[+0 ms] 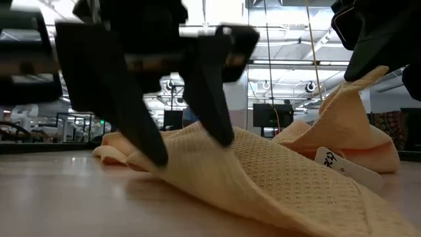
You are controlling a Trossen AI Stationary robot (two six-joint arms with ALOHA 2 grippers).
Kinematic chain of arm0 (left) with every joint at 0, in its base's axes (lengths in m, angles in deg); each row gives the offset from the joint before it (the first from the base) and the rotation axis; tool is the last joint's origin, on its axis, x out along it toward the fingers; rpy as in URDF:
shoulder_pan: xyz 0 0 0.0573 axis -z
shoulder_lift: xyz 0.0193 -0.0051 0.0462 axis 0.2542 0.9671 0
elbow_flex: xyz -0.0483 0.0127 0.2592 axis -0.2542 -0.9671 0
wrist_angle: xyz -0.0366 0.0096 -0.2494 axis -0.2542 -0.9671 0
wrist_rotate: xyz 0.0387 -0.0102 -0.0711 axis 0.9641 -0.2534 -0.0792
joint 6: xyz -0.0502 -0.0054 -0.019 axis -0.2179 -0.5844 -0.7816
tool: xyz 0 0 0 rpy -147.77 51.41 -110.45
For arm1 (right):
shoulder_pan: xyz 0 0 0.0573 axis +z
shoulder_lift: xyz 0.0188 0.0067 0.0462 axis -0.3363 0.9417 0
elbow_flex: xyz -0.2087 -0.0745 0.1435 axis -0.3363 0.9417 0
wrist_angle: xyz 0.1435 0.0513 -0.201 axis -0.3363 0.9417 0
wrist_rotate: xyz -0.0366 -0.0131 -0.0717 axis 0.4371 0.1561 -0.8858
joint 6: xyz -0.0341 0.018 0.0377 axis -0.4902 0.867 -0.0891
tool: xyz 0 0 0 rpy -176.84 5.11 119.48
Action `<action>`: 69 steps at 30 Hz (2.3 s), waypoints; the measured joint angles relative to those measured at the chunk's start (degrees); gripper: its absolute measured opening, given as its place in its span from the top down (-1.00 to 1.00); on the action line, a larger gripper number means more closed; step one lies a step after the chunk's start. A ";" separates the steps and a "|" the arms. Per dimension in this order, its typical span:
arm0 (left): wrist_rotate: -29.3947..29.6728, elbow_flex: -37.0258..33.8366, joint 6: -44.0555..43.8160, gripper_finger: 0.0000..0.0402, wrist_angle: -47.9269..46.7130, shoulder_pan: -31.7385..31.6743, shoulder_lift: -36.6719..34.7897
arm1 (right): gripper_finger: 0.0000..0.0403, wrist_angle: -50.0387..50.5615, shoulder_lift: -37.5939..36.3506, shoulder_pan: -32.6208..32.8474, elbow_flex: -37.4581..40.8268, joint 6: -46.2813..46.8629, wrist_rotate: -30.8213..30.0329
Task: Roll towel
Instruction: Roll the yellow towel
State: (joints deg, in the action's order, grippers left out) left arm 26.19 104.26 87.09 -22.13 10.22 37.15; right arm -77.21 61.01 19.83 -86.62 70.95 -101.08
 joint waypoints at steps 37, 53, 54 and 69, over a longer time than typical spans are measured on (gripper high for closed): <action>-7.62 1.84 -7.17 0.51 -9.20 -5.92 -4.77 | 0.99 -0.18 0.00 0.00 0.00 -4.07 -0.33; -6.51 1.84 -2.86 0.17 -4.94 -6.27 2.54 | 0.99 -0.55 0.00 -0.01 0.00 -4.58 -0.24; -6.44 1.86 -2.86 0.22 -4.96 -6.29 2.60 | 0.99 -0.57 0.00 0.00 0.00 -4.57 -0.24; -8.87 1.90 -11.26 0.89 -10.11 -7.87 -4.77 | 0.99 -0.39 0.00 0.00 0.00 -4.68 -0.22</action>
State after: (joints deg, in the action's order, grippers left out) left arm 17.31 106.16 75.83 -32.23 2.35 32.39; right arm -77.60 61.01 19.83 -86.62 66.27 -101.30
